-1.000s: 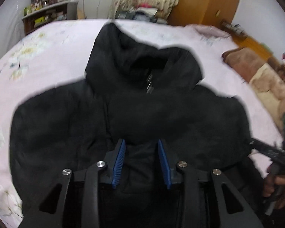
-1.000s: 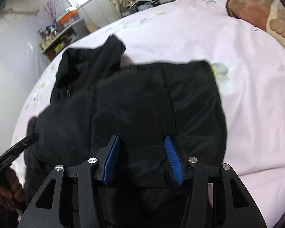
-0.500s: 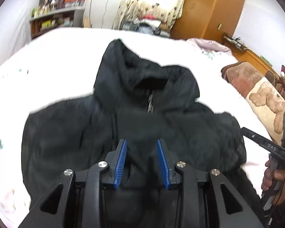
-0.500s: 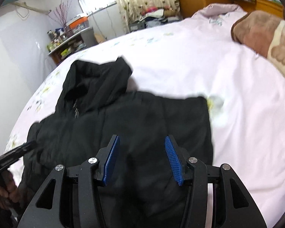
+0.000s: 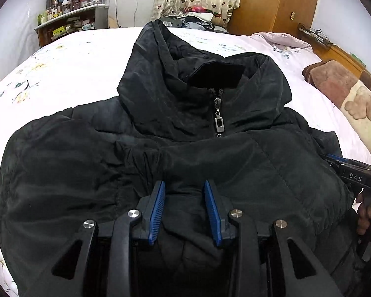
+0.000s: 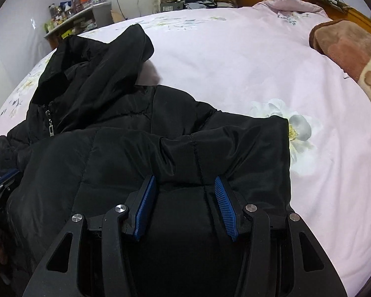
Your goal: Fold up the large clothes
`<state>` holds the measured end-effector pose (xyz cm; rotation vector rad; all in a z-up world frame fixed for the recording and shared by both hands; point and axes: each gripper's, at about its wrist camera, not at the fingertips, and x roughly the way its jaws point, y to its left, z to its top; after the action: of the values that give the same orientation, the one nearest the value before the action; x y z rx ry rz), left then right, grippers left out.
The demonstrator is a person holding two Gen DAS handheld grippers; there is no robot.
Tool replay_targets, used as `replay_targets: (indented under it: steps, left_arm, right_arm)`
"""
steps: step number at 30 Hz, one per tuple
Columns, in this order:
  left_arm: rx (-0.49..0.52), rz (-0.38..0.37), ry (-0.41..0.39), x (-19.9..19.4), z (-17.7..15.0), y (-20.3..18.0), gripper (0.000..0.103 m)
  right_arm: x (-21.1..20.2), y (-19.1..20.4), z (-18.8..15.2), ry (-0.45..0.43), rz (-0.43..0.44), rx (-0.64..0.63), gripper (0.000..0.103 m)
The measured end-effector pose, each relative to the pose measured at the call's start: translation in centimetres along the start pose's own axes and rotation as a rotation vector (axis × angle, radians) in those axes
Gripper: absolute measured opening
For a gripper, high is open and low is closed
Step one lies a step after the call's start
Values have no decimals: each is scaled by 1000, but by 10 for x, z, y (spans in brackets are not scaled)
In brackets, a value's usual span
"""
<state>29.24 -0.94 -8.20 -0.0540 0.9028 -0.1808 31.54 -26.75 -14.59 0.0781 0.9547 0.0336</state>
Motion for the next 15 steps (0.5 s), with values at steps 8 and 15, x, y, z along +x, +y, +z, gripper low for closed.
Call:
replay_targets:
  steps: [8,15]
  left_arm:
    - [7,-56,-56,-57,4,4,35]
    - [10,-39,24,-29,-23,9,37]
  right_arm:
    - [-70,10,-4,-105,69,11,50]
    - [-46,37,-36,2,85,-49,50]
